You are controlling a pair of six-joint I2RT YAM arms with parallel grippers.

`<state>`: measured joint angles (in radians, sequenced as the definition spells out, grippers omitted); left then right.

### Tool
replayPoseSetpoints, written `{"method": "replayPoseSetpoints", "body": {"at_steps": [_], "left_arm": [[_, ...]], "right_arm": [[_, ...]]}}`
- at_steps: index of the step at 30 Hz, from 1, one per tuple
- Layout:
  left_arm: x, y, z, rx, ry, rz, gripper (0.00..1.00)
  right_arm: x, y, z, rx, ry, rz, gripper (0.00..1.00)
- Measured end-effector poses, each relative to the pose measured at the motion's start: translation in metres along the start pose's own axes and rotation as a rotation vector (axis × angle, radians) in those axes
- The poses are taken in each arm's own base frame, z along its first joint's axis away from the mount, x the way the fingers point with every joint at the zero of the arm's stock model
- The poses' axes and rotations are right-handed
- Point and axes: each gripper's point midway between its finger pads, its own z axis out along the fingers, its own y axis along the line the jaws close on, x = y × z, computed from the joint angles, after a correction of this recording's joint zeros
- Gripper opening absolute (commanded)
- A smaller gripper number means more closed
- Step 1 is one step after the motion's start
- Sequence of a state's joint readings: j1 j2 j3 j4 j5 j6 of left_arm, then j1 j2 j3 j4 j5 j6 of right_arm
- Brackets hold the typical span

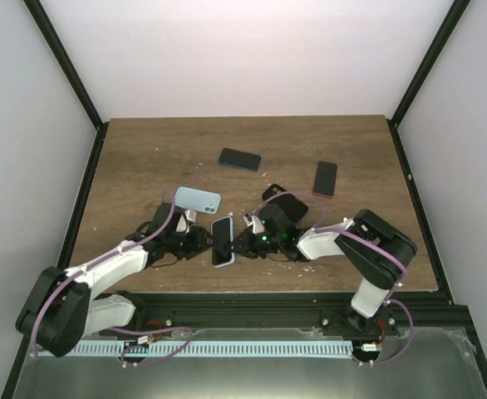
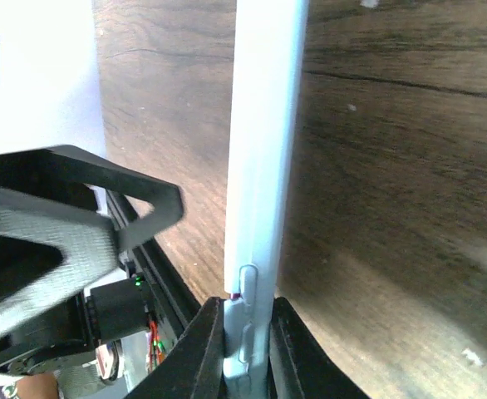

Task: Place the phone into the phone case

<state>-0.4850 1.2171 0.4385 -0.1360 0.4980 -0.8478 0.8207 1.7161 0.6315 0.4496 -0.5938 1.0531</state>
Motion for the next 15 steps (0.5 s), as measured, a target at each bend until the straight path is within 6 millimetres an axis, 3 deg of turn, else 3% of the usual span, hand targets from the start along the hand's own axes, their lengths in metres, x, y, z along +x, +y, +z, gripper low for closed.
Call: {"method": "replayPoseSetpoints", "body": {"at_steps": [2,5,10,15], "left_arm": [[-0.005,-0.015,-0.013,0.029,-0.029,0.037,0.63],[-0.017,-0.042,-0.04,0.085,-0.106,0.097,0.69],[-0.028,-0.071,-0.08,0.187,-0.197,0.156,0.72],[-0.013,-0.096,-0.101,0.313,-0.173,0.203,0.7]], "right_arm": [[0.0,0.006,-0.004,-0.005,-0.004,-0.008,0.01],[-0.005,0.026,-0.018,-0.051,-0.033,-0.04,0.01],[-0.011,0.069,-0.053,-0.171,-0.109,-0.121,0.02],[-0.013,0.108,-0.079,-0.279,-0.168,-0.184,0.01]]}}
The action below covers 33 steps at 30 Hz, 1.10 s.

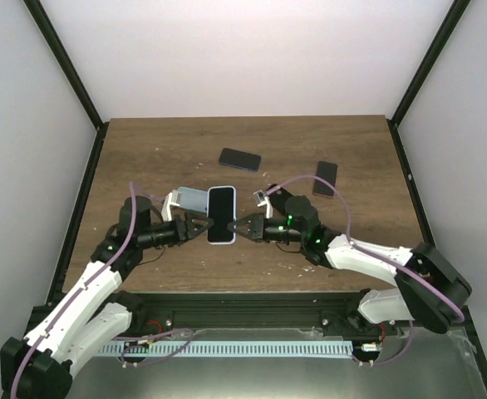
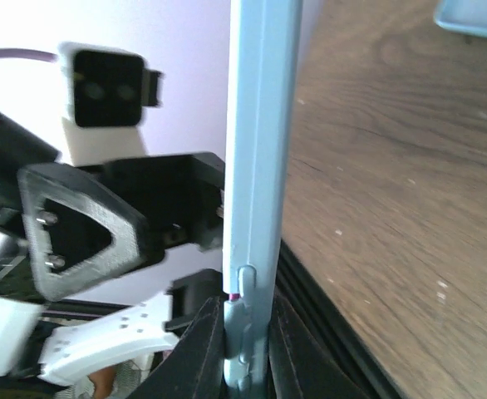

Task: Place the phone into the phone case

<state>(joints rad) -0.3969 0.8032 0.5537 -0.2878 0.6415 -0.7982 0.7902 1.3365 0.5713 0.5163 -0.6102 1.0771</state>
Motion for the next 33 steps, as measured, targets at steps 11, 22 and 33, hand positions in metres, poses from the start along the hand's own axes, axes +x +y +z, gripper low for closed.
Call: {"method": "replayPoseSetpoints", "body": {"at_steps": [11,22,33], "left_arm": [[0.013,-0.043,-0.014,0.247,0.033,-0.022,0.59],[0.016,-0.043,-0.009,0.277,0.065,-0.043,0.0],[0.015,-0.034,-0.006,0.19,0.085,-0.044,0.35]], "right_arm": [[-0.018,0.064,-0.026,-0.183,-0.109,-0.058,0.01],[-0.007,0.044,-0.023,-0.179,-0.085,0.037,0.07],[-0.006,0.035,-0.019,-0.162,-0.072,0.052,0.01]]}}
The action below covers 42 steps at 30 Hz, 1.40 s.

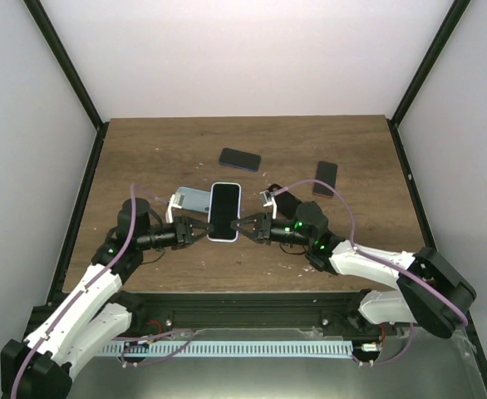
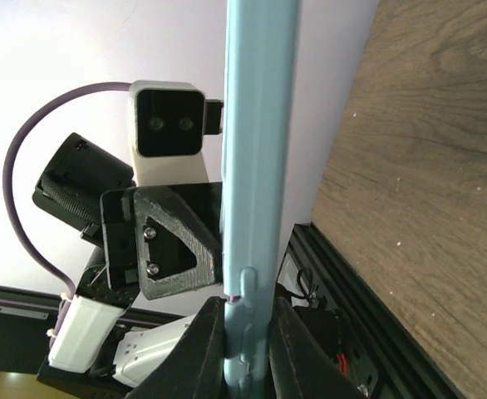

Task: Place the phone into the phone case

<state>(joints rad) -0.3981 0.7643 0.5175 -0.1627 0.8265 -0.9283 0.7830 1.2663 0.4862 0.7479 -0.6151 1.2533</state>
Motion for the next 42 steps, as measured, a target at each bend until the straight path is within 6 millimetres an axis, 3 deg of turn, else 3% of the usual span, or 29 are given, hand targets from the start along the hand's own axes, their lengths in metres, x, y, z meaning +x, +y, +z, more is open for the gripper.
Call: {"method": "replayPoseSetpoints", "body": {"at_steps": [2,5,7,12,15,17,19,21,24,29,35,42], "left_arm": [[0.0,0.001,-0.001,-0.007,-0.005,0.01,0.46],[-0.002,0.001,-0.001,-0.006,-0.02,-0.001,0.46],[-0.003,0.0,0.0,0.009,-0.02,0.004,0.42],[-0.003,0.009,0.007,0.003,-0.002,-0.017,0.15],[-0.004,0.014,0.008,-0.015,-0.003,0.004,0.12],[-0.004,0.014,0.008,-0.018,-0.005,0.014,0.19],[-0.004,0.016,0.008,-0.025,-0.007,0.019,0.36],[-0.004,0.021,0.009,-0.05,-0.011,0.02,0.47],[-0.006,0.029,0.009,-0.091,-0.019,0.006,0.58],[-0.001,0.031,0.009,-0.085,0.0,-0.052,0.59],[0.022,0.042,0.008,0.002,0.014,-0.208,0.59],[0.011,0.021,0.007,0.09,-0.013,-0.25,0.54]], "right_arm": [[0.001,0.001,0.0,-0.004,0.005,-0.009,0.01],[0.005,-0.001,0.0,0.004,0.03,-0.017,0.02],[0.007,-0.003,0.0,0.007,0.042,-0.02,0.02],[0.013,-0.005,0.0,0.014,0.073,-0.039,0.02],[0.016,-0.013,0.001,0.041,0.091,-0.033,0.02],[0.017,-0.015,0.001,0.044,0.096,-0.035,0.02],[0.017,-0.016,0.001,0.046,0.097,-0.039,0.01],[0.017,-0.017,0.002,0.053,0.098,-0.051,0.01],[0.019,-0.024,0.001,0.079,0.108,-0.042,0.01],[0.01,-0.027,-0.001,0.112,0.051,-0.039,0.01],[-0.01,-0.016,-0.005,0.106,-0.06,-0.045,0.01],[-0.018,-0.013,-0.006,0.089,-0.11,-0.01,0.01]]}}
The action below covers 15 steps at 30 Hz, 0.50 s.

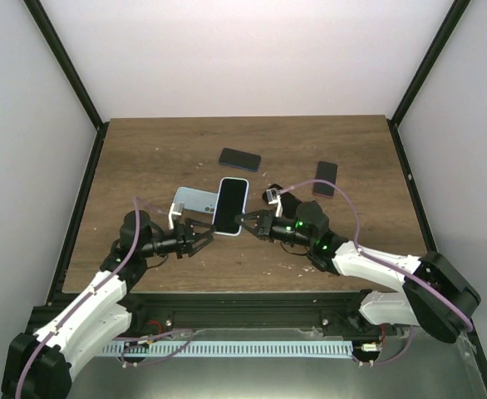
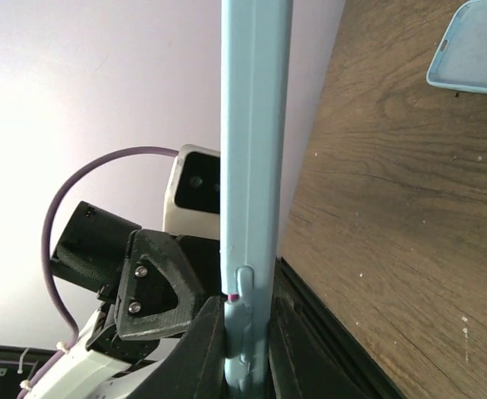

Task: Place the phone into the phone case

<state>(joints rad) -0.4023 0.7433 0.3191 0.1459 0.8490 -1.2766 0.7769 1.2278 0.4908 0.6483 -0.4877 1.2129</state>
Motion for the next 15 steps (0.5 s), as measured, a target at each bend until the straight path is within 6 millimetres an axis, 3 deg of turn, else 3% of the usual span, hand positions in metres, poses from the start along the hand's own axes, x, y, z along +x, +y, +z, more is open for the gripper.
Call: {"method": "replayPoseSetpoints", "body": {"at_steps": [9,15], "left_arm": [[-0.004,-0.004,0.002,0.015,-0.011,-0.024,0.42],[-0.007,-0.006,0.002,0.022,-0.024,-0.024,0.41]], "right_arm": [[-0.001,0.005,-0.002,-0.031,-0.011,0.021,0.01],[0.007,-0.009,-0.005,-0.02,-0.001,0.063,0.01]]}}
